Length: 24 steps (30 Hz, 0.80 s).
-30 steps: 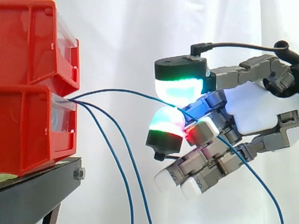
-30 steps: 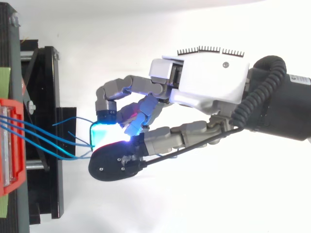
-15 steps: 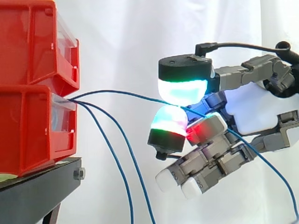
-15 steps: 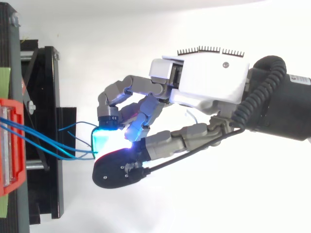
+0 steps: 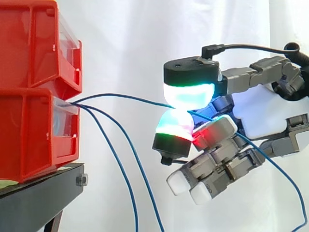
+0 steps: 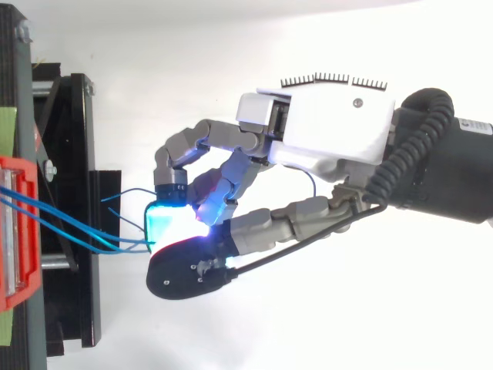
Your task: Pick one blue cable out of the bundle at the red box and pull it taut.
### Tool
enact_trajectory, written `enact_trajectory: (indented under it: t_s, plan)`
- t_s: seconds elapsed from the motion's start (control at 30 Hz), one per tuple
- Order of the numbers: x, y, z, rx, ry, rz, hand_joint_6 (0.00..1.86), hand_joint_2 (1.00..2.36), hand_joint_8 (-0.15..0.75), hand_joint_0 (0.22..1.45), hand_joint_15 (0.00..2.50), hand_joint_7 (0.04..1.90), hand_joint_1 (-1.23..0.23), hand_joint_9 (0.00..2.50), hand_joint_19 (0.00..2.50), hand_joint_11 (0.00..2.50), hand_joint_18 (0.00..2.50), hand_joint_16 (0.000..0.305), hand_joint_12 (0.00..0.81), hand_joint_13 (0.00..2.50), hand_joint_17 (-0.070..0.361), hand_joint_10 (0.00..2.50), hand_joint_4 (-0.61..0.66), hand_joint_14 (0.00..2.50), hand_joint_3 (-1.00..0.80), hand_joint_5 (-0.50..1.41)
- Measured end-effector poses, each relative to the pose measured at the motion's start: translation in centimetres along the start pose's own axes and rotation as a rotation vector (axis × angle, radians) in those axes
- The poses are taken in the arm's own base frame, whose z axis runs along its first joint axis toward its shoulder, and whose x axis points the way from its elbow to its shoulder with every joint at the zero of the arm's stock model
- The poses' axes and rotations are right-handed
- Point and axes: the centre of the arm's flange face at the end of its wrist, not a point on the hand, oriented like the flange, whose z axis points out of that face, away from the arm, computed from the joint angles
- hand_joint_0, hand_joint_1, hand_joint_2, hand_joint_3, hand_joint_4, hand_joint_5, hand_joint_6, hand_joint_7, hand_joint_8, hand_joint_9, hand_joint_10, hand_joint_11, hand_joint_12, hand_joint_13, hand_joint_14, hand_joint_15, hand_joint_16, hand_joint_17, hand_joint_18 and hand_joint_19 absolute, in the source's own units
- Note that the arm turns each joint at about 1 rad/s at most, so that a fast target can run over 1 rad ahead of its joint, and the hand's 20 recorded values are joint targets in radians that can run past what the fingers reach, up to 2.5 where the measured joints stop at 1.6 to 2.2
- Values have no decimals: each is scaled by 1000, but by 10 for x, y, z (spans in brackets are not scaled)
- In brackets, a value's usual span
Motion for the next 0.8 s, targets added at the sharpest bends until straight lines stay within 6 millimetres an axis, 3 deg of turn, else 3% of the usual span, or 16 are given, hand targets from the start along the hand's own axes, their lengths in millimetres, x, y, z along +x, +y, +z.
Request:
enact_trajectory:
  t_s: [0.3, 0.47, 0.7, 0.8]
  plan:
    - [0, 0, 0, 1, 0, 0, 908, 1011, 352, 640, 583, 1312, -824, 1390, 384, 1592, 705, 58, 402, 885, 131, 10, 25, 21, 69, -108]
    - [0, 0, 0, 3, 0, 0, 905, 1003, 318, 681, 685, 1465, -878, 1436, 406, 1636, 747, 58, 396, 975, 130, 8, -93, 24, 165, -92]
    - [0, -2, -2, 16, 1, -5, 902, 1075, 331, 659, 691, 1440, -887, 1420, 412, 1600, 769, 59, 403, 997, 133, 7, -104, 22, 153, -85]
    - [-1, 1, -4, 23, 1, -8, 902, 1101, 334, 652, 650, 1422, -885, 1359, 419, 1475, 769, 59, 401, 974, 133, 10, -108, 23, 139, -84]
